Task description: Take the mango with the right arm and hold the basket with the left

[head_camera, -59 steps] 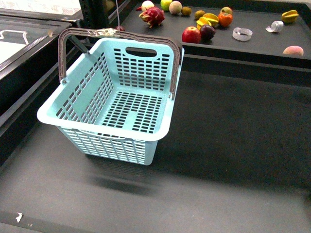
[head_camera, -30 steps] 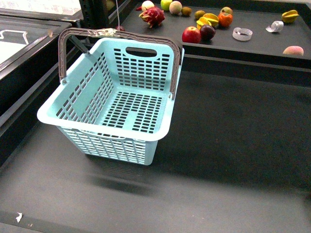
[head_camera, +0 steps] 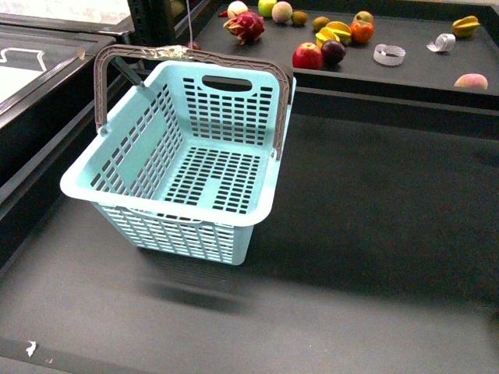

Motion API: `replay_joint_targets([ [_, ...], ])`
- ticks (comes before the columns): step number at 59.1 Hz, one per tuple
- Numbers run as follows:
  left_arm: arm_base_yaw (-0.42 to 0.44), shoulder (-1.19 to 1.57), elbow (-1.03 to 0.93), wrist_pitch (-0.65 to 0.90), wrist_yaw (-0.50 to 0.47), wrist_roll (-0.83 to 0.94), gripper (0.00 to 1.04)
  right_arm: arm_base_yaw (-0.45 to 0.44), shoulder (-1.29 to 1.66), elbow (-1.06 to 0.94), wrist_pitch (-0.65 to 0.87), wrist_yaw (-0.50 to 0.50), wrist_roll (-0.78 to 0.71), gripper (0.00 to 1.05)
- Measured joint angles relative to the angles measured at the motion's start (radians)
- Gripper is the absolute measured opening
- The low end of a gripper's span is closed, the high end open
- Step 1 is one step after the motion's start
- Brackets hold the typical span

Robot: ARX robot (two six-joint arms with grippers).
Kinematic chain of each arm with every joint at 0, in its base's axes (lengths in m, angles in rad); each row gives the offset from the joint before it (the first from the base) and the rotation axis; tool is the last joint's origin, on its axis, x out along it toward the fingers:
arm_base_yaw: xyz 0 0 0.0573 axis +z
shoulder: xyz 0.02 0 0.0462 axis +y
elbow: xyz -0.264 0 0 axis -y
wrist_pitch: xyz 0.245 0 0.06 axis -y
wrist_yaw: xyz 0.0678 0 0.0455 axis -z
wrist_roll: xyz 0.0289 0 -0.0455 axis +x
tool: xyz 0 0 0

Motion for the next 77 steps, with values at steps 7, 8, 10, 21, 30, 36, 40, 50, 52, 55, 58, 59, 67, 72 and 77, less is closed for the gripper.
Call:
replay_joint_targets([
  [7,-0.013,0.349,0.139,0.069,0.051,-0.287,0.97,0.000,0.000,0.000,0.000,0.000,0.000,0.96],
  [8,-0.013,0.399,0.167,0.076,0.052,-0.335,0.97,0.000,0.000,0.000,0.000,0.000,0.000,0.96],
  [10,-0.013,0.463,0.204,0.080,0.060,-0.389,0.97,0.000,0.000,0.000,0.000,0.000,0.000,0.96],
  [21,-0.031,0.770,0.407,0.113,0.143,-0.676,0.97,0.000,0.000,0.000,0.000,0.000,0.000,0.96],
  [30,-0.053,0.981,0.591,0.080,0.188,-0.808,0.97,0.000,0.000,0.000,0.000,0.000,0.000,0.96],
  [36,-0.058,1.102,0.719,0.053,0.228,-0.879,0.97,0.000,0.000,0.000,0.000,0.000,0.000,0.96],
  [40,-0.058,1.168,0.800,0.014,0.240,-0.925,0.97,0.000,0.000,0.000,0.000,0.000,0.000,0.96],
  [50,-0.049,1.285,0.953,-0.067,0.264,-1.034,0.97,0.000,0.000,0.000,0.000,0.000,0.000,0.96],
  [52,-0.046,1.310,0.990,-0.085,0.272,-1.043,0.97,0.000,0.000,0.000,0.000,0.000,0.000,0.96],
  [55,-0.039,1.350,1.054,-0.113,0.285,-1.064,0.97,0.000,0.000,0.000,0.000,0.000,0.000,0.96],
  [58,-0.034,1.389,1.112,-0.131,0.290,-1.076,0.97,0.000,0.000,0.000,0.000,0.000,0.000,0.96],
  [59,-0.032,1.402,1.136,-0.141,0.290,-1.080,0.97,0.000,0.000,0.000,0.000,0.000,0.000,0.96],
  [67,-0.020,1.489,1.281,-0.199,0.308,-1.093,0.97,0.000,0.000,0.000,0.000,0.000,0.000,0.96],
  [72,-0.012,1.534,1.358,-0.222,0.309,-1.104,0.97,0.000,0.000,0.000,0.000,0.000,0.000,0.96],
  [77,-0.007,1.559,1.403,-0.246,0.309,-1.113,0.97,0.000,0.000,0.000,0.000,0.000,0.000,0.96],
])
